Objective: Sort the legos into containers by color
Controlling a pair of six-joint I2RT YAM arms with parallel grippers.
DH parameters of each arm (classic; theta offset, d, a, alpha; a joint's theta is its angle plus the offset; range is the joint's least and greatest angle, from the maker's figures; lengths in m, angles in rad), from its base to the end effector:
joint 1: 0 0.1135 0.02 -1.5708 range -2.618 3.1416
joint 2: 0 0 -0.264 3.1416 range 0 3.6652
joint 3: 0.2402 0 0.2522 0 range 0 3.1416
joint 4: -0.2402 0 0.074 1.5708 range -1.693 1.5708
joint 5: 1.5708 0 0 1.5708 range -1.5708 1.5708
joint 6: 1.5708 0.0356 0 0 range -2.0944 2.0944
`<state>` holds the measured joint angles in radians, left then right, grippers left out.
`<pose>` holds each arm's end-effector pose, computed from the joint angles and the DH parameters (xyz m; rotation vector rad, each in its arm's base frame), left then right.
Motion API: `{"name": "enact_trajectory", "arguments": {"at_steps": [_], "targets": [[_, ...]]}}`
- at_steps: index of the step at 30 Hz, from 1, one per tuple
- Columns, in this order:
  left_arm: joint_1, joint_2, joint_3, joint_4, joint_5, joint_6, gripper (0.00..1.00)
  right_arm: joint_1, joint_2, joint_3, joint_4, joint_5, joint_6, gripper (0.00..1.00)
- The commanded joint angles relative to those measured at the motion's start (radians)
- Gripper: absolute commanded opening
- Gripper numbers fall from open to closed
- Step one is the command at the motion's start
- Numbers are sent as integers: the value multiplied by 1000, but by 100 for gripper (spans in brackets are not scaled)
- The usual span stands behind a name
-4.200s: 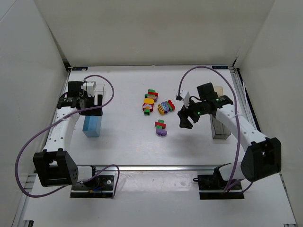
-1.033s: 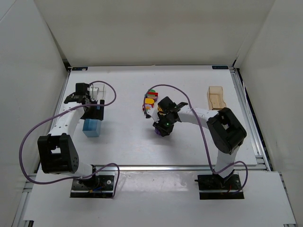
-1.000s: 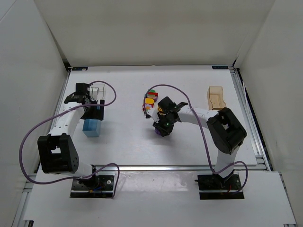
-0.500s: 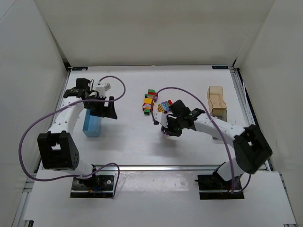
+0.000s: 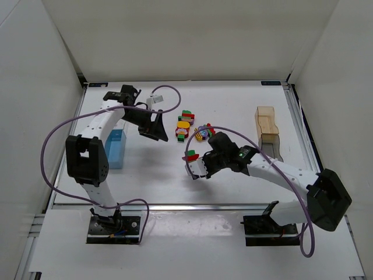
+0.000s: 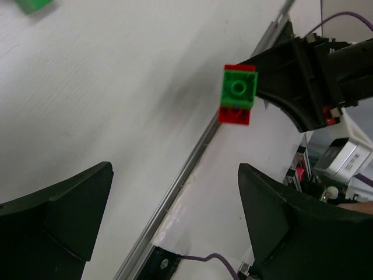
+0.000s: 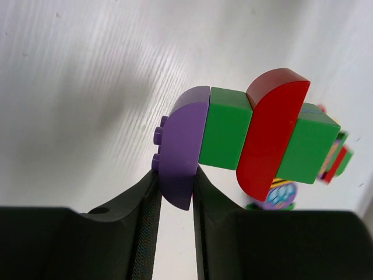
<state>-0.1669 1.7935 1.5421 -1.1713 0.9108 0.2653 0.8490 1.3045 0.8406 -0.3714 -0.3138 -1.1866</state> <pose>0.3352 -0.0850 0.2734 0.6663 2.5835 -1.2945 0.1694 0.2090 0.2323 -2.0835 1.1170 0.2153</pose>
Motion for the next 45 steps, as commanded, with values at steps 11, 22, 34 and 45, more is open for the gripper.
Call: {"name": "enact_trajectory", "arguments": {"at_steps": [11,22,34,45], "targets": [[-174,-9,38,-18,0,12,99,94,98,110,138,-16,-97,0],[-237,-10,7,-22,-13,15,96,116,134,124,180,58,-82,0],[-244,24,27,-51,11,52,25,116,127,92,210,84,-74,0],[-128,-6,67,56,17,-52,10,142,30,-96,285,127,-148,0]]}}
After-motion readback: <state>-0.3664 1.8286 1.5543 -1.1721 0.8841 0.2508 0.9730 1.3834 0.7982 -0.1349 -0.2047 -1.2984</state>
